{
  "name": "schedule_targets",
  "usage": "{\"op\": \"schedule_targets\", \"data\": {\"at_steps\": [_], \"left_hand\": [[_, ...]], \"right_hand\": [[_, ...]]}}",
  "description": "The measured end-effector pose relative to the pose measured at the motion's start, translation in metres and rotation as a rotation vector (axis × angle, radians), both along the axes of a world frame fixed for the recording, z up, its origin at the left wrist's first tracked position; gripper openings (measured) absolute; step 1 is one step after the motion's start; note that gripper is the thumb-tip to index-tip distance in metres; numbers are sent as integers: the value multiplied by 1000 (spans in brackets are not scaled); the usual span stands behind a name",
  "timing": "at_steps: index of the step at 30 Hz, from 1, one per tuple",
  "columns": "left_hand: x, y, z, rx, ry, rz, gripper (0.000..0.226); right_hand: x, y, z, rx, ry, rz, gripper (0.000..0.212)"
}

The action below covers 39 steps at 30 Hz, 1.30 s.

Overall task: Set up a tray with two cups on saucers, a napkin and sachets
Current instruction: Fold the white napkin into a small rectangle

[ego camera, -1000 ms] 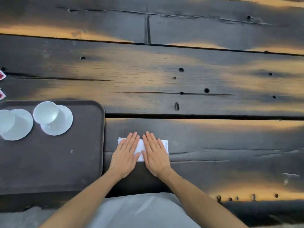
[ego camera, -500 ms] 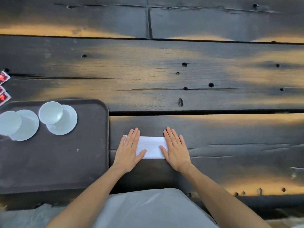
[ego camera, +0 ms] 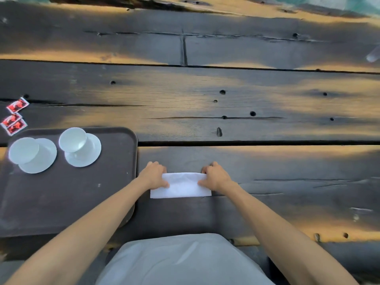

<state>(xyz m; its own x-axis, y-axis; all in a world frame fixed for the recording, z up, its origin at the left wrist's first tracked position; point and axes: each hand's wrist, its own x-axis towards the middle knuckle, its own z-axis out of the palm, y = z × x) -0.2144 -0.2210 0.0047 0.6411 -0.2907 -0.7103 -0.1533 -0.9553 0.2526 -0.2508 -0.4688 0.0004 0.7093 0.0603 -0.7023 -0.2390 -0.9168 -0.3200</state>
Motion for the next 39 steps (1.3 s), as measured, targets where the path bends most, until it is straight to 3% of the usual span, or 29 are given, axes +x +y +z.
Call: {"op": "schedule_targets", "data": {"at_steps": [3, 6, 12, 16, 25, 39], "left_hand": [[-6, 16, 13, -211, 67, 149, 27], [-18, 41, 33, -431, 72, 365, 18], [-52, 80, 63, -815, 212, 887, 23], [-67, 108, 73, -925, 228, 1071, 25], [-84, 229, 91, -940, 254, 1076, 27], [-91, 436, 37, -662, -1, 1285, 22]], "right_hand": [[-14, -13, 2, 197, 1, -167, 23], [-37, -23, 16, 509, 26, -462, 23], [-60, 0, 44, 755, -41, -732, 10], [-67, 34, 62, 880, -44, -871, 23], [-68, 145, 83, 919, 46, -854, 23], [-44, 361, 28, 642, 192, -683, 11]]}}
